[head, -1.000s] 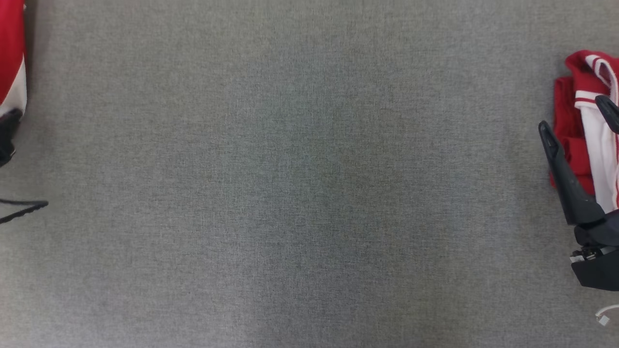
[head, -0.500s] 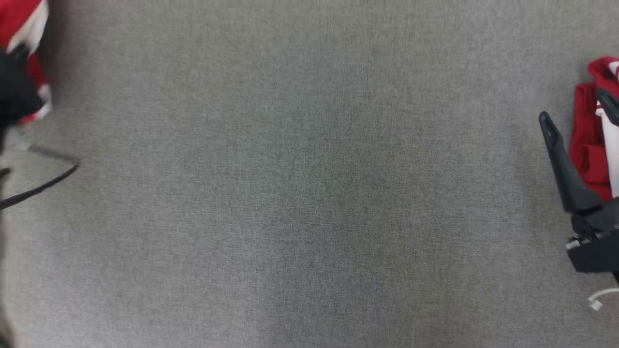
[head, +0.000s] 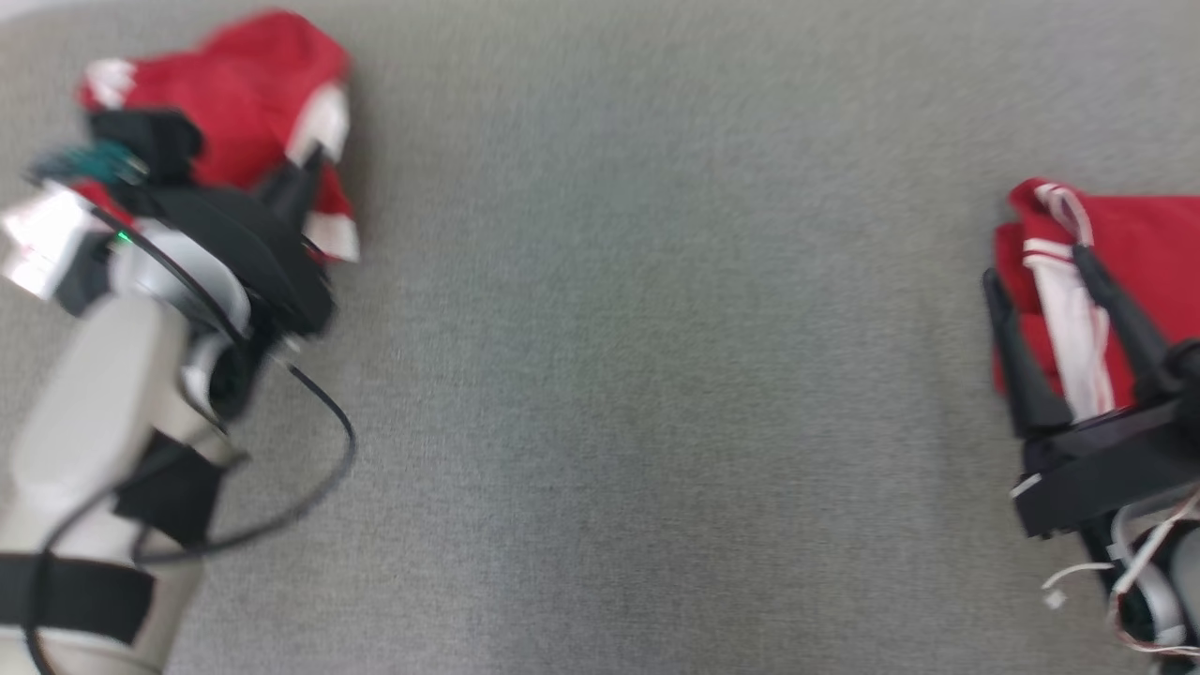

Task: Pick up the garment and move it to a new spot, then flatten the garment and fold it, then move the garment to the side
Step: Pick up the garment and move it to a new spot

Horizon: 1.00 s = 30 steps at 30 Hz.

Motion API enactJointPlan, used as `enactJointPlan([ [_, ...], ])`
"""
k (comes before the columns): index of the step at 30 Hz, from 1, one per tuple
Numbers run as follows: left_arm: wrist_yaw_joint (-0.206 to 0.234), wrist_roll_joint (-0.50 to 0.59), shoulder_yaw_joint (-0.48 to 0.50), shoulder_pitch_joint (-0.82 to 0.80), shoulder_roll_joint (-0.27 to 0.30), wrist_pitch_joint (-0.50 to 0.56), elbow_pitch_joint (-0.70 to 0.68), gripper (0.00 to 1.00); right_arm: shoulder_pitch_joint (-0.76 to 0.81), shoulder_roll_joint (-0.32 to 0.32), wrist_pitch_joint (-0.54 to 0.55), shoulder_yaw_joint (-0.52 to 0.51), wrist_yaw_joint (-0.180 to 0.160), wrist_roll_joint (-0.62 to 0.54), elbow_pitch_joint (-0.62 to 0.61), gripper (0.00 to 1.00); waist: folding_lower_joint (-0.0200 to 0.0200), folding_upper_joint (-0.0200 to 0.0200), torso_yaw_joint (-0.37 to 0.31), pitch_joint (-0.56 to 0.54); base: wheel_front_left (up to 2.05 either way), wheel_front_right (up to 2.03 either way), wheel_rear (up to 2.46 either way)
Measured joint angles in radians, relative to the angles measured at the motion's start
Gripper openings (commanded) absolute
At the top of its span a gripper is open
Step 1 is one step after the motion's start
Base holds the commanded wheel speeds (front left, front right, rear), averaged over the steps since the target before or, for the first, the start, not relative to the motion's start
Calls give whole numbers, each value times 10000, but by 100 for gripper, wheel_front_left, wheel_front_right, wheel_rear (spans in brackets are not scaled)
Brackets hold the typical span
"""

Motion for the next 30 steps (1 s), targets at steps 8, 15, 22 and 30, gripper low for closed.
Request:
enactJointPlan([
  [8, 2, -863, -1611, 1692, -167, -332, -1875, 0, 17, 570, -522, 449, 194, 169, 917, 100, -1, -1, -578, -1044, 0, 0, 0],
  [15, 2, -1446, -2732, 2720, -717, -514, -2976, 0, 190, 629, -874, 458, 330, 242, 1358, 100, 0, -1, -1205, -1719, 0, 0, 0],
  [22, 2, -1563, -3440, 3196, -1356, -625, -3348, 0, 184, 853, -1179, 646, 504, 257, 1776, 100, 0, 0, -1677, -2255, 0, 0, 0],
  [30, 2, -1785, -4232, 4024, -1638, -577, -3467, 0, 229, 884, -1396, 665, 589, 297, 1941, 100, 1, 0, -2164, -2534, 0, 0, 0],
])
